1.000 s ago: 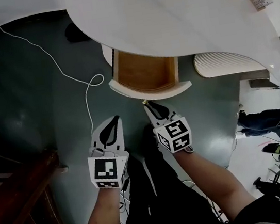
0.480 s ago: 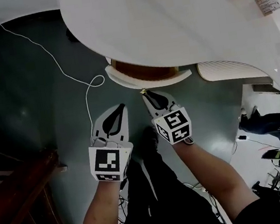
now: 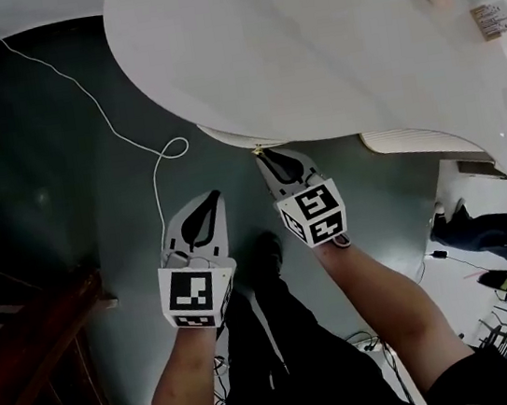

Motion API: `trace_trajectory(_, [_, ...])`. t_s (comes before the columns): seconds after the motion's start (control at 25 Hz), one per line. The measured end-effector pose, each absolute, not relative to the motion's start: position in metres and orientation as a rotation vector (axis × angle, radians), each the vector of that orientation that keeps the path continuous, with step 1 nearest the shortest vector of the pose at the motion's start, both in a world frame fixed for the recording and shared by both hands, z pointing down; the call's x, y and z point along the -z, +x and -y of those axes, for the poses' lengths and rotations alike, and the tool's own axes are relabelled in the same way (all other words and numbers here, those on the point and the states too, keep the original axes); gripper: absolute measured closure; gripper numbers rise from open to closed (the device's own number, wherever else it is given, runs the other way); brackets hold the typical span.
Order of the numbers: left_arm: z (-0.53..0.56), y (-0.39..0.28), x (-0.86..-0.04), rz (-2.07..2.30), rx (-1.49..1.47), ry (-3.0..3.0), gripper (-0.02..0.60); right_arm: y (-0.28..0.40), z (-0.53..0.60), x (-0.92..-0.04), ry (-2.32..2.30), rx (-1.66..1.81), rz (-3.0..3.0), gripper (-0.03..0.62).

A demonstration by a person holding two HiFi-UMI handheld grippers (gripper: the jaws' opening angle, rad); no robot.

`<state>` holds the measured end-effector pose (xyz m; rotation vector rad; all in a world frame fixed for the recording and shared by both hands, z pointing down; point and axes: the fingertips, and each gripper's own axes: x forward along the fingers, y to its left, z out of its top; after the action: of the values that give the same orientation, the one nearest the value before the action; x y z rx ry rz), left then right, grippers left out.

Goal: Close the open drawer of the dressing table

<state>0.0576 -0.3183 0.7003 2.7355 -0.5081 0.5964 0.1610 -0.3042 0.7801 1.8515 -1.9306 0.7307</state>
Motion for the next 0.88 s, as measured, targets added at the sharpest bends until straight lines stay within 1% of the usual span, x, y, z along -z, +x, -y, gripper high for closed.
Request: trace_trajectory(0.88, [0.334,0.061,-0.708,0.544,-0.616,2.721,0.581,0.206,0.346,-0.778,2.027,-0.794,1.926,0.529])
